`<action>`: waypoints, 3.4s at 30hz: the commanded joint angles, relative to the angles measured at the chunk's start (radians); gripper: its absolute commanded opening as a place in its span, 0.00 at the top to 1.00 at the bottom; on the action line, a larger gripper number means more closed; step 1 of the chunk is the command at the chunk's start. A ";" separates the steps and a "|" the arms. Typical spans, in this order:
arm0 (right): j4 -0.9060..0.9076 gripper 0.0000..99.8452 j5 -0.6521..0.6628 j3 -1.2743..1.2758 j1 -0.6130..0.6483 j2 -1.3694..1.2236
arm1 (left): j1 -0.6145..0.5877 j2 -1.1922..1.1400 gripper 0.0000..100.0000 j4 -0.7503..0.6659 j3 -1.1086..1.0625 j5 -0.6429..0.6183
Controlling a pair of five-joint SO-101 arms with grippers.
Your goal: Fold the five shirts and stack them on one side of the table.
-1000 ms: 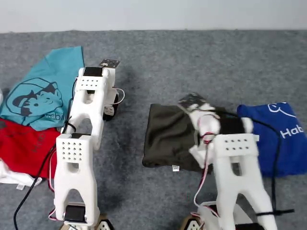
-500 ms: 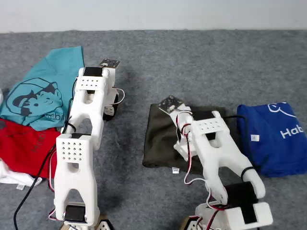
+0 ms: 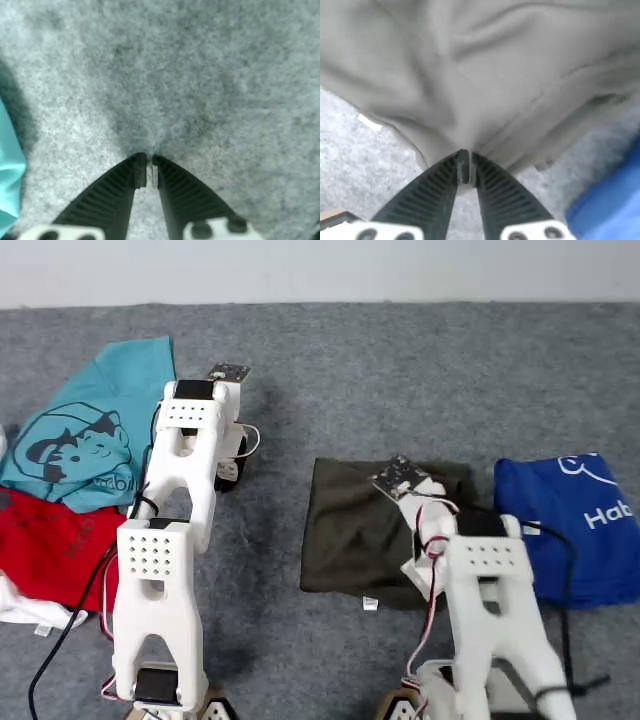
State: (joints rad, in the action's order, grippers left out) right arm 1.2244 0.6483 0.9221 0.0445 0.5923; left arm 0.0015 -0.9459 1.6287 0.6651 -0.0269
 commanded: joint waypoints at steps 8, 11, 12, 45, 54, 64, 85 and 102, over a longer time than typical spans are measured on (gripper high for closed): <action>-0.087 0.81 -0.115 -0.094 -0.044 0.107 | 0.002 -0.018 0.96 -0.003 0.002 0.002; -0.110 0.81 -0.170 -0.201 0.016 -0.013 | 0.002 -0.020 0.96 0.021 -0.001 0.002; -0.108 0.81 -0.189 -0.247 0.027 -0.068 | 0.000 -0.023 0.96 0.029 -0.004 0.002; -0.074 0.96 -0.172 -0.890 -0.064 -0.920 | 0.021 -0.043 0.96 0.054 -0.008 0.048; -0.062 0.99 -0.173 -0.887 -0.065 -0.806 | 0.021 -0.043 0.96 0.055 -0.008 0.049; -0.148 0.99 -0.172 -0.939 -0.065 -0.812 | 0.023 -0.043 0.96 0.057 -0.008 0.049; -0.137 0.88 -0.157 -1.094 -0.114 -0.992 | 0.023 -0.044 0.96 0.058 -0.008 0.049; -0.108 0.96 -0.153 -1.094 -0.108 -0.923 | 0.023 -0.044 0.96 0.058 -0.008 0.049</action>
State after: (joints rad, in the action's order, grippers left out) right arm 1.1201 0.5010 -0.1320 -0.0690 -0.3913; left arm 0.0092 -0.9567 1.6671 0.6743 0.0115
